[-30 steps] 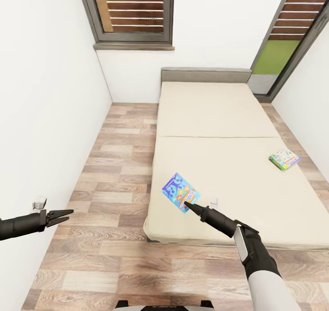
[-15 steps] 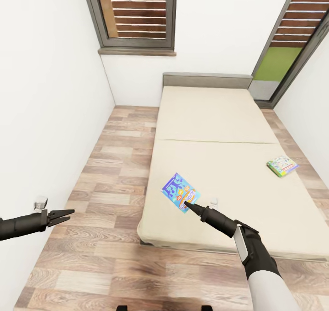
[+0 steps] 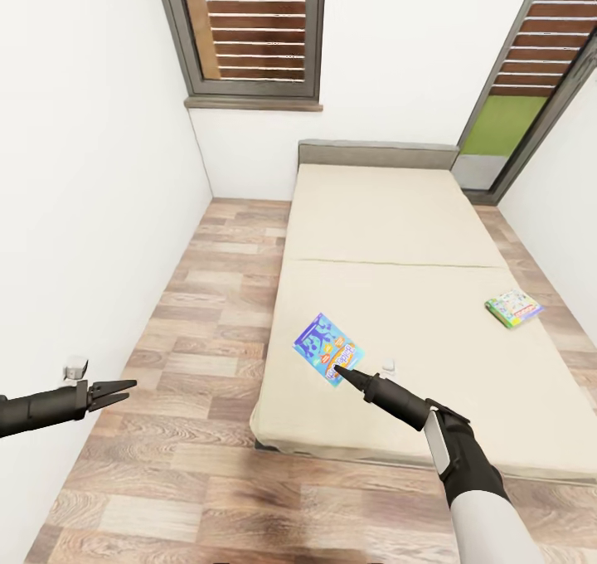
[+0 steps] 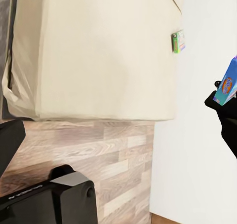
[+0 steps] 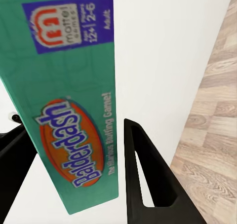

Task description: Put all the toys in the child's room - the three board games (two on the bed and one on the table), the two jigsaw puzzles on the table, and the tennis ball on the table - inside the toy box on the table in the child's room.

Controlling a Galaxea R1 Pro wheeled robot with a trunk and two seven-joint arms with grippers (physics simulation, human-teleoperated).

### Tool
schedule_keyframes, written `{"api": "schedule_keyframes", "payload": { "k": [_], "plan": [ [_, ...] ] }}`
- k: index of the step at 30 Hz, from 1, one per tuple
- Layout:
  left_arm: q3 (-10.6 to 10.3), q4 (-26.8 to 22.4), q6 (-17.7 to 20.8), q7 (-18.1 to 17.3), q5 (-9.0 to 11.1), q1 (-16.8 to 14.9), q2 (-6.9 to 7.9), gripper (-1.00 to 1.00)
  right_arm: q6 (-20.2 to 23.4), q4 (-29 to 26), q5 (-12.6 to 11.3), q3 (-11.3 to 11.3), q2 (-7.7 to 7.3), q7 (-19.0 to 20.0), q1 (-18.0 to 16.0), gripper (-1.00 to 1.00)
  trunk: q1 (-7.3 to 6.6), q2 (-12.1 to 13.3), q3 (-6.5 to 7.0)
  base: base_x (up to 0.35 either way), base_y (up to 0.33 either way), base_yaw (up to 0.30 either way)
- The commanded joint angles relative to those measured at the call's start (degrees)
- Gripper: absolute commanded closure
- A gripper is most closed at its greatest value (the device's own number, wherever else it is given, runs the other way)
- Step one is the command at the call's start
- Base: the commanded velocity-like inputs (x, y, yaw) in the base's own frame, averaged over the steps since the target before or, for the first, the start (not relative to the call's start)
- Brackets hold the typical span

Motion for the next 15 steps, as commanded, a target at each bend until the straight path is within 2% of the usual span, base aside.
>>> {"api": "schedule_keyframes", "payload": {
  "k": [1, 15],
  "plan": [
    [0.00, 0.00, 0.60, -0.20, 0.00, -0.03, 0.01, -1.00, 0.57, -0.02, -0.05, -0.19, 0.06, 0.22, -0.05, 1.00, 0.03, -0.09, 0.01, 0.000, 0.000, 0.002],
    [0.00, -0.08, 0.60, -0.20, 0.00, -0.03, 0.01, -1.00, 0.48, 0.07, -0.06, -0.23, -0.03, 0.22, -0.05, 1.00, 0.03, -0.09, 1.35, 0.000, 0.000, 0.000]
  ]
}}
